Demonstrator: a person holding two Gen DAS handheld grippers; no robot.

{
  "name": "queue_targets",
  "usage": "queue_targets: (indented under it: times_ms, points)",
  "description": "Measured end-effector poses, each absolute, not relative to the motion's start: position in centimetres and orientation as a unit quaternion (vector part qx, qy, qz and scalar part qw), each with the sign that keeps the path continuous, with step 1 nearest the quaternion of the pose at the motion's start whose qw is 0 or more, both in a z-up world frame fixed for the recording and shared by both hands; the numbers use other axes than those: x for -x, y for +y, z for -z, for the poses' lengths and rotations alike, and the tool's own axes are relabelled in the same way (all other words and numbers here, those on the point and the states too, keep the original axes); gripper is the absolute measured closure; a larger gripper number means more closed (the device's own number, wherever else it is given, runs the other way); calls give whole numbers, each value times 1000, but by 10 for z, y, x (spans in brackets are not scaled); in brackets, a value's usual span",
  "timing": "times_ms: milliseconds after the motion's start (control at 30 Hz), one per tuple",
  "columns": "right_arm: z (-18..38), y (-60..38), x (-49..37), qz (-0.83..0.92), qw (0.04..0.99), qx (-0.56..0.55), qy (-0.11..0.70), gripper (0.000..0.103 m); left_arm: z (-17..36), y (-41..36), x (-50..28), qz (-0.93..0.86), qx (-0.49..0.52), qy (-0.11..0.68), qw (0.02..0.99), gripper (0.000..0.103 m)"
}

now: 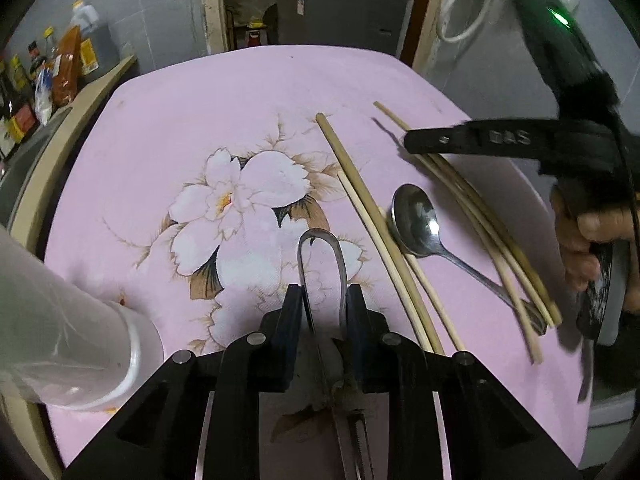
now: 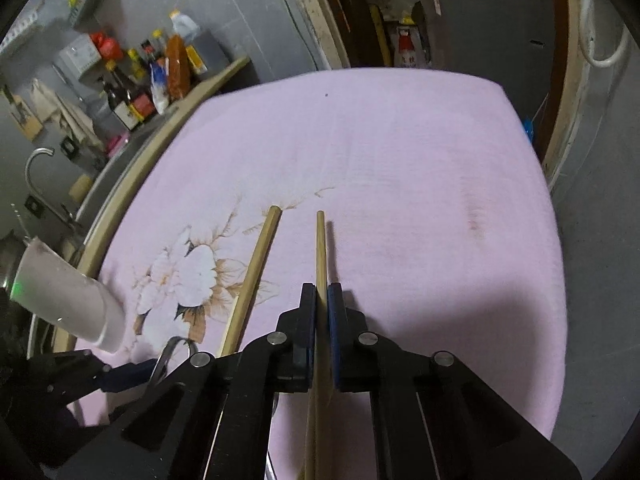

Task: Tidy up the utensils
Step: 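Lift the peeler and chopstick into the white holder and open both tools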

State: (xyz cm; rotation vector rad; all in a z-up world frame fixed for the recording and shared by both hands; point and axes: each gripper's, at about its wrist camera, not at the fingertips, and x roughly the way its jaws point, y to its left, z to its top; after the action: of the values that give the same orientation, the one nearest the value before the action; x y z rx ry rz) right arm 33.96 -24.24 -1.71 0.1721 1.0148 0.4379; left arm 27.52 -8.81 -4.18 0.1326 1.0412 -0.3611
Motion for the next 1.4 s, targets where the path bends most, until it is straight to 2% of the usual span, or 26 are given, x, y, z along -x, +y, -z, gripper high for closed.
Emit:
queue_targets:
  times_ms: [400,733,1133,1400]
  points:
    - [-21,-253,-267,-220,912,-89,335,99,21,-66,-241,174,18,410,895,85]
    - [-37,-230,-189,-204,957,-63,195,99,-8,-63,-197,129,23,276,952,85]
    - [-50,-218,-153,-208,968,-85,109,99,-19,-43,-164,99,39,165,981,85]
    - [-64,-207,-149,-217,970,-88,66,99,-50,-25,-147,97,43,116,988,85]
